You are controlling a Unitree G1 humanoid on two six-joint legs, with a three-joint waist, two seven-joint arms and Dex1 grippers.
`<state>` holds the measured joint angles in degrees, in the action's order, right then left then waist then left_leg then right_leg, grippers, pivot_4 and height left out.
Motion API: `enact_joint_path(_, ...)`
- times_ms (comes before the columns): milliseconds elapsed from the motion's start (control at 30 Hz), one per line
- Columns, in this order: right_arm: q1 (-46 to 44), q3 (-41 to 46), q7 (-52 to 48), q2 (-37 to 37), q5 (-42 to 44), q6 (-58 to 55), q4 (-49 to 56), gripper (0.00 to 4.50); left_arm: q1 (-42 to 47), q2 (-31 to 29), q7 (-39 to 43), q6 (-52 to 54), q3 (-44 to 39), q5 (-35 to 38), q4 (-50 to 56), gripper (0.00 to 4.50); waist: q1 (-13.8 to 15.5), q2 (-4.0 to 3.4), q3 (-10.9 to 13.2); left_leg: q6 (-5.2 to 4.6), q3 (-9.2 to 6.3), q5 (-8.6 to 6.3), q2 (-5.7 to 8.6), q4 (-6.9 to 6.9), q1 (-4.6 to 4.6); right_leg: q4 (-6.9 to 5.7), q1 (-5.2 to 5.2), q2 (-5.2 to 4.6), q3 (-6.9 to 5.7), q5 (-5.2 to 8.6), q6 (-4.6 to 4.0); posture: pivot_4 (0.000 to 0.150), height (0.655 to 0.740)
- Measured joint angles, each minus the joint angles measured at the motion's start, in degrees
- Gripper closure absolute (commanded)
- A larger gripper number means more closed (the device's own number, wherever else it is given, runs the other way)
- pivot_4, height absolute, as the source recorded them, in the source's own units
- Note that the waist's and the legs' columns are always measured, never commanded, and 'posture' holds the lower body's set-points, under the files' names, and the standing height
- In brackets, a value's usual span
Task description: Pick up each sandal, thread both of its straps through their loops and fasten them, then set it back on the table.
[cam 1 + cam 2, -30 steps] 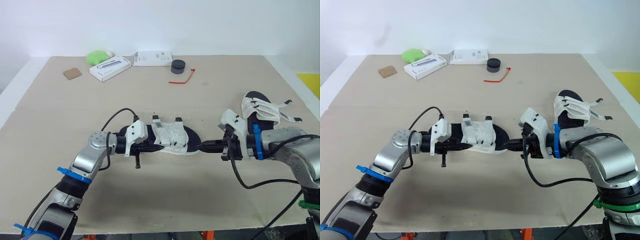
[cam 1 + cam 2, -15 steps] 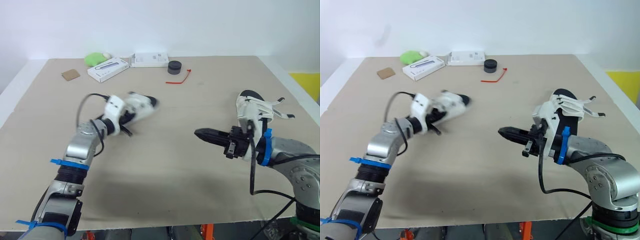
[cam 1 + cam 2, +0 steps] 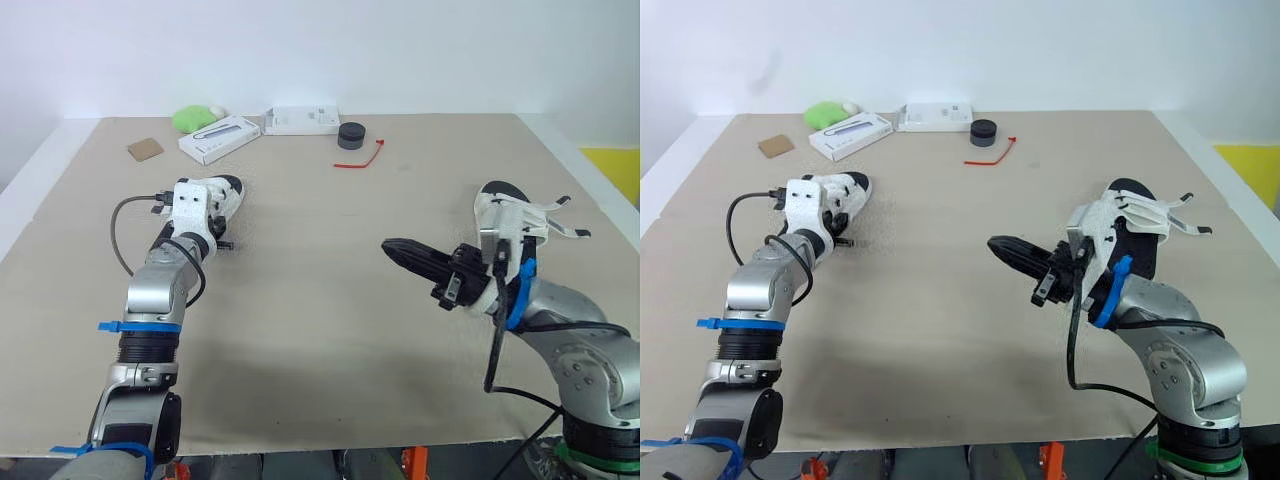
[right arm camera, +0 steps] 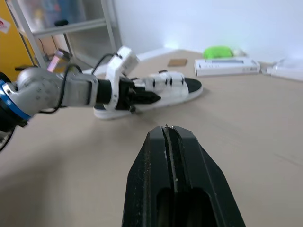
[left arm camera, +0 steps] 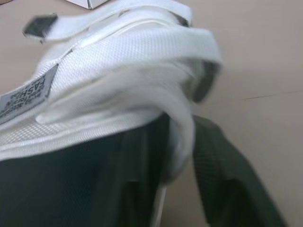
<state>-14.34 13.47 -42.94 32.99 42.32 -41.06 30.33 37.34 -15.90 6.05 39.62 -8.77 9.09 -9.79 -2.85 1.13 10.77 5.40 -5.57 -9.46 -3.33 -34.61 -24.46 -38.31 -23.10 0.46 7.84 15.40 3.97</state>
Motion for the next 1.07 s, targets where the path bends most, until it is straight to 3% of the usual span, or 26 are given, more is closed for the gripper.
enact_joint_path(67, -0.17, -1.95, -0.49, 1.07, -1.27, 0.48, -1.56, 4.5, -0.38, 0.34, -0.16, 2.41, 0.38, 0.05, 2.23, 1.45, 0.05, 0.0, 0.0, 0.11, 0.0, 0.06, 0.0, 0.0, -0.02, 0.01, 0.0, 0.0, 0.0, -0.03, 0.03, 0.15, 0.74)
enact_joint_path(367, -4.16, -6.01, -2.34, 1.67, -3.91, 2.65, -8.33, 4.5, -7.61, -5.92, 0.96, 16.2, -0.28, 0.45, 17.3, 1.45, -0.59, 0.01, 0.01, 0.23, -0.01, 0.13, -0.01, 0.11, -0.01, 0.0, -0.04, -0.01, 0.01, -0.05, 0.02, 0.15, 0.74)
enact_joint_path(533, -5.9, -7.11, -4.64, 2.26, -4.37, 3.18, -11.38, 4.5, -15.61, -11.37, 8.27, 24.4, -2.32, 7.13, 33.61, 1.45, -0.59, 0.05, 0.03, 0.25, -0.02, 0.14, 0.01, 0.1, -0.09, 0.02, -0.07, -0.06, 0.0, -0.04, 0.04, 0.15, 0.74)
enact_joint_path(633, -6.9, -7.19, -6.16, 3.13, -4.48, 3.6, -13.38, 4.5, -21.08, -14.66, 15.81, 23.62, -5.16, 13.08, 40.77, 1.45, -0.57, 0.05, 0.03, 0.24, -0.01, 0.14, 0.02, 0.1, -0.05, 0.01, -0.07, -0.06, -0.01, -0.05, 0.02, 0.15, 0.74)
enact_joint_path(700, -6.8, -7.2, -6.9, 3.73, -4.77, 3.74, -14.43, 4.5, -24.0, -15.18, 20.0, 21.1, -6.98, 15.9, 42.18, 1.45, -0.61, 0.05, 0.03, 0.23, 0.0, 0.15, 0.01, 0.09, -0.04, 0.02, -0.07, -0.07, -0.01, -0.07, 0.0, 0.15, 0.74)
enact_joint_path(767, -4.91, -7.29, -8.41, 5.45, -5.85, 4.0, -15.11, 4.5, -28.05, -14.47, 27.29, 16.8, -12.48, 23.77, 44.84, 1.45, -0.58, 0.06, 0.04, 0.23, 0.01, 0.15, 0.01, 0.08, -0.05, 0.02, -0.08, -0.08, -0.02, -0.06, 0.0, 0.15, 0.74)
enact_joint_path(833, -3.14, -7.71, -9.1, 5.87, -6.55, 4.58, -14.87, 4.5, -28.91, -14.23, 28.6, 15.93, -14.71, 26.55, 46.47, 1.45, -0.42, 0.07, 0.03, 0.22, 0.02, 0.16, 0.01, 0.07, -0.04, 0.02, -0.08, -0.08, -0.01, -0.06, 0.0, 0.15, 0.74)
enact_joint_path(967, 5.81, -9.05, -10.29, 7.05, -8.41, 5.6, -14.08, 4.5, -38.57, -17.57, 31.89, 14.52, -15.68, 28.04, 47.16, 1.45, -0.46, 0.08, -0.01, 0.14, 0.06, 0.1, 0.01, 0.13, 0.01, 0.02, -0.06, -0.1, 0.02, 0.07, -0.04, 0.15, 0.74)
enact_joint_path(1067, 6.95, -9.35, -10.24, 7.03, -8.87, 5.81, -13.75, 4.5, -40.94, -18.32, 33.5, 13.46, -15.65, 28.99, 46.2, 1.45, -0.51, 0.08, 0.02, 0.16, 0.09, 0.14, -0.02, 0.07, 0.01, 0.02, -0.1, -0.09, 0.01, -0.01, -0.18, 0.15, 0.74)
